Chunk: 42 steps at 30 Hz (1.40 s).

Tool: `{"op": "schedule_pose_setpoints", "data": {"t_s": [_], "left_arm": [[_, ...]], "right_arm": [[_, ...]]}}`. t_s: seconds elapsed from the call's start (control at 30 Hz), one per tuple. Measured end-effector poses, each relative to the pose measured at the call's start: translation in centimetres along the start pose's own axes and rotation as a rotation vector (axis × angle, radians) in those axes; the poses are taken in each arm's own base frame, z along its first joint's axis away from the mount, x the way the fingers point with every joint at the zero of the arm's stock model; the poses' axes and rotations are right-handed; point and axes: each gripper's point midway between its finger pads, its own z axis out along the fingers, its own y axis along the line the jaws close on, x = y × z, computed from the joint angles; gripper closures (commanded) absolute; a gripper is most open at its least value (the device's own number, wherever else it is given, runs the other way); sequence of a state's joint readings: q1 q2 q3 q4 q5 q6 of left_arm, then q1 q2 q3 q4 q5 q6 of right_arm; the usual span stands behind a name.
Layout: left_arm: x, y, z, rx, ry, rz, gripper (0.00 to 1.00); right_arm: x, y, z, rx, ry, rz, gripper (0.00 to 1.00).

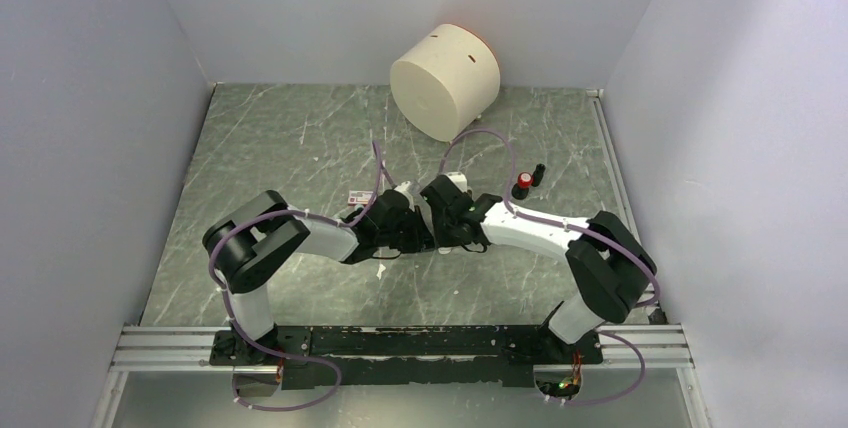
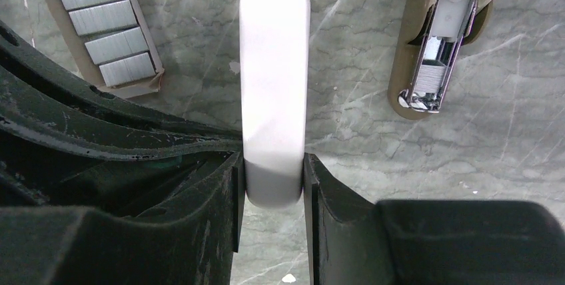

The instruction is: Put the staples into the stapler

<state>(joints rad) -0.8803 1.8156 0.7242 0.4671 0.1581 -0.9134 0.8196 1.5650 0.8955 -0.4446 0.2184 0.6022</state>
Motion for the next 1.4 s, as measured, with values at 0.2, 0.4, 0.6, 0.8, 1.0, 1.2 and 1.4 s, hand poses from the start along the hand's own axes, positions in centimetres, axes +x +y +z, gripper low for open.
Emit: {"op": "schedule_pose_setpoints", "data": {"t_s": [0.2,0.4,0.6,0.8,1.0,1.2,1.4], "left_arm": [[0.3,0.4,-0.5,-0.014,0.009,0.003,0.9],[0.8,1.3,-2.0,-0.068,0.023,0.017,0.88],[-0.3,0.8,-3.9,-0.091,-0.017,0.047,0.86],[-1.1,0.9,-5.0,-0.123,-0.046,0.077,0.85],[-1.5,1.7,-5.9,-0.174,-0.061,0.101,0.81],[-2.3,1.7,-6.8,-0.21,-0.089,0.124,0.72],[-4.0,1.7,-9.1,-0.263,-0.164,0.141,0.63]], "right_arm": [[0.0,0.1,0.2,0.006,-0.001,-0.003,0.75],[-0.2,0.0,0.0,0.01,-0.012,0.0,0.68],[-0.4,-0.1,-0.3,0.021,-0.013,-0.001,0.64],[-1.0,0.0,-0.7,0.029,-0.018,-0.007,0.61],[-1.9,0.3,-1.1,0.028,-0.035,-0.005,0.53],[-3.4,0.8,-1.6,0.021,-0.07,-0.002,0.45],[-4.8,1.4,-2.6,-0.003,-0.111,-0.022,0.43]]}}
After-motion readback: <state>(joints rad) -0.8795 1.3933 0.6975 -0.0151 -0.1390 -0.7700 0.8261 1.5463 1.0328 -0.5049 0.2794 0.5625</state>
